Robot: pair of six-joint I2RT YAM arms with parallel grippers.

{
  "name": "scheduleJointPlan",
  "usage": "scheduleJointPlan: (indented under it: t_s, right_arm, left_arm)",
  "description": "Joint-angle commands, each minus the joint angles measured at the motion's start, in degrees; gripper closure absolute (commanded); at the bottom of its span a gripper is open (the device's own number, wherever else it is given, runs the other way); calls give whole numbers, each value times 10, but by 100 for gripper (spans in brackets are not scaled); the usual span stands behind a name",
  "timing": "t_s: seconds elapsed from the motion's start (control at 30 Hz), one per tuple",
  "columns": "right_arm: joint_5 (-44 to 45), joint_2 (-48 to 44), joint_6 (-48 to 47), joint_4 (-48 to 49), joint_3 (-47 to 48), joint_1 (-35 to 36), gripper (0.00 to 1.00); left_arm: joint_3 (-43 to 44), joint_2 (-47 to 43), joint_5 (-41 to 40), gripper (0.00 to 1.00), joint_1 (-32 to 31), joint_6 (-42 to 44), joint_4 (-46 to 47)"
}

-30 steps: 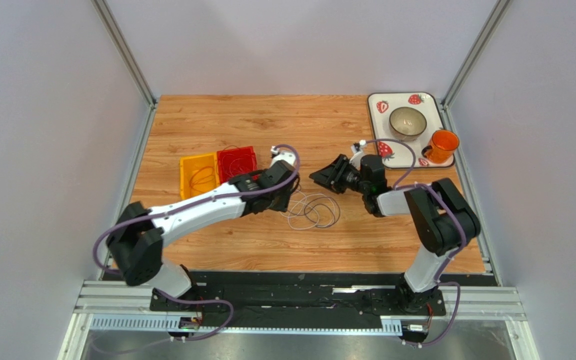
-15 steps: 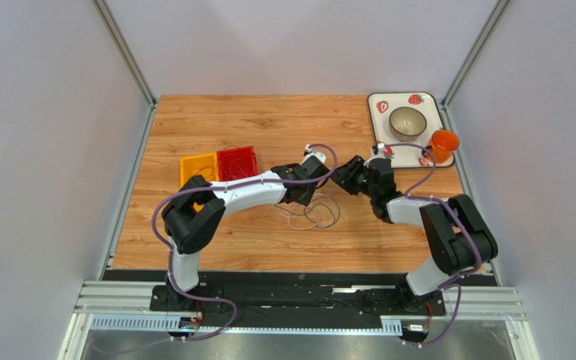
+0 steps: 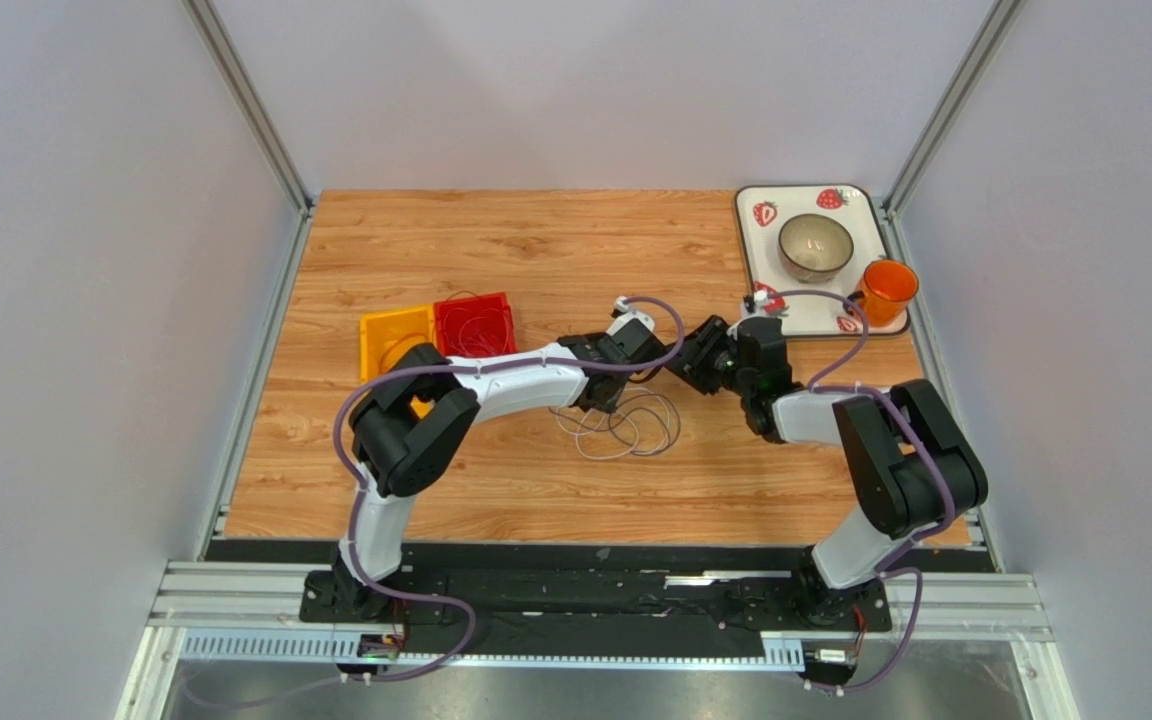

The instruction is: Untangle the cables

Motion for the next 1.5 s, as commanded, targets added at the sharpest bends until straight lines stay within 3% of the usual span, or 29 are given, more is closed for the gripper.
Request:
scheduleJointPlan:
  t_s: [0.0, 0.23, 0.53, 0.87, 1.1, 1.3, 1.47]
  right_arm:
    - [-6, 5, 2, 25, 17, -1, 58]
    - [-14, 12, 2, 28, 21, -1, 59]
    - [-26, 22, 4, 32, 27, -2, 59]
    - [-29, 26, 4, 31, 30, -1, 59]
    - [-32, 27, 3, 30, 32, -2, 59]
    - [-32, 27, 3, 30, 32, -1, 59]
    - [-34, 27, 4, 30, 33, -2, 59]
  left_arm:
    - [21, -3, -32, 59, 0, 14, 8]
    - [27, 8, -36, 61, 5, 23, 9]
    - [27, 1, -47, 55, 5, 38, 9]
    - [30, 24, -13, 74, 21, 30, 18]
    - [25, 18, -10, 76, 25, 29, 18]
    - [26, 11, -4, 67, 25, 33, 19]
    - [25, 14, -11, 74, 25, 28, 17]
